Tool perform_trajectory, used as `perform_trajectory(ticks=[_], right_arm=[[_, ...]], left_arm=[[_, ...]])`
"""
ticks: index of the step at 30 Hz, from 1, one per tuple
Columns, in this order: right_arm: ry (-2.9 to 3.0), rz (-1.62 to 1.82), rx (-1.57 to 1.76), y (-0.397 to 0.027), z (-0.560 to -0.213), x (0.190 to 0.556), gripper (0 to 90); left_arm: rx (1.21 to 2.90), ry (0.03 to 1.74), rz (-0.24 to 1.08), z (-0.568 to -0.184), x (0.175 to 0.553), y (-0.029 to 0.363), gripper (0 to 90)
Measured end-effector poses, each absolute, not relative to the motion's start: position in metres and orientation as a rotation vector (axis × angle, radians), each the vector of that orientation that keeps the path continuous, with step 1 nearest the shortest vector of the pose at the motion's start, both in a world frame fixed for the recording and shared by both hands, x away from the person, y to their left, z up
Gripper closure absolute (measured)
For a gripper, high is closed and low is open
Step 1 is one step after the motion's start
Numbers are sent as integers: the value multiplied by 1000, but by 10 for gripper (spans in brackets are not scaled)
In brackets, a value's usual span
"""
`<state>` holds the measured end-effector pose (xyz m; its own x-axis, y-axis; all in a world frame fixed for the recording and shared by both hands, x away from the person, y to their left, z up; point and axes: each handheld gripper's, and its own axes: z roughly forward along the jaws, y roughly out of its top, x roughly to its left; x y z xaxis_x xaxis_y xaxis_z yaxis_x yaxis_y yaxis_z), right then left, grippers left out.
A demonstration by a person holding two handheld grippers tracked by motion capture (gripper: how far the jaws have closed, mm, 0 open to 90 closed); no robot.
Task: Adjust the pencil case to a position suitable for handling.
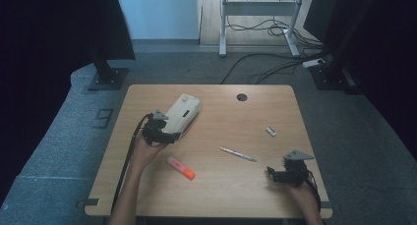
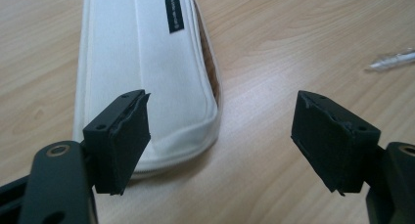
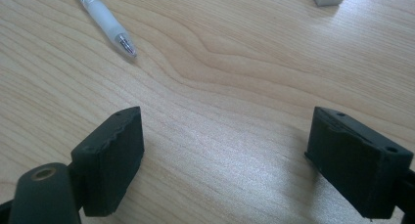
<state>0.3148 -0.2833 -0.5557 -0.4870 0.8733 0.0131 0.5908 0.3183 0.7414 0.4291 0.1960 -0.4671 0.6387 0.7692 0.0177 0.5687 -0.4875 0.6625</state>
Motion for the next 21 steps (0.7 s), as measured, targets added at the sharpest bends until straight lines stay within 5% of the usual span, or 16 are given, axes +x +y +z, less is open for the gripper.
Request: perform_trajectory(ticks=[21], right_arm=[[2199, 986, 1299, -283, -556, 315, 133]], left_arm=[[2263, 1126, 408, -510, 473, 184, 343]])
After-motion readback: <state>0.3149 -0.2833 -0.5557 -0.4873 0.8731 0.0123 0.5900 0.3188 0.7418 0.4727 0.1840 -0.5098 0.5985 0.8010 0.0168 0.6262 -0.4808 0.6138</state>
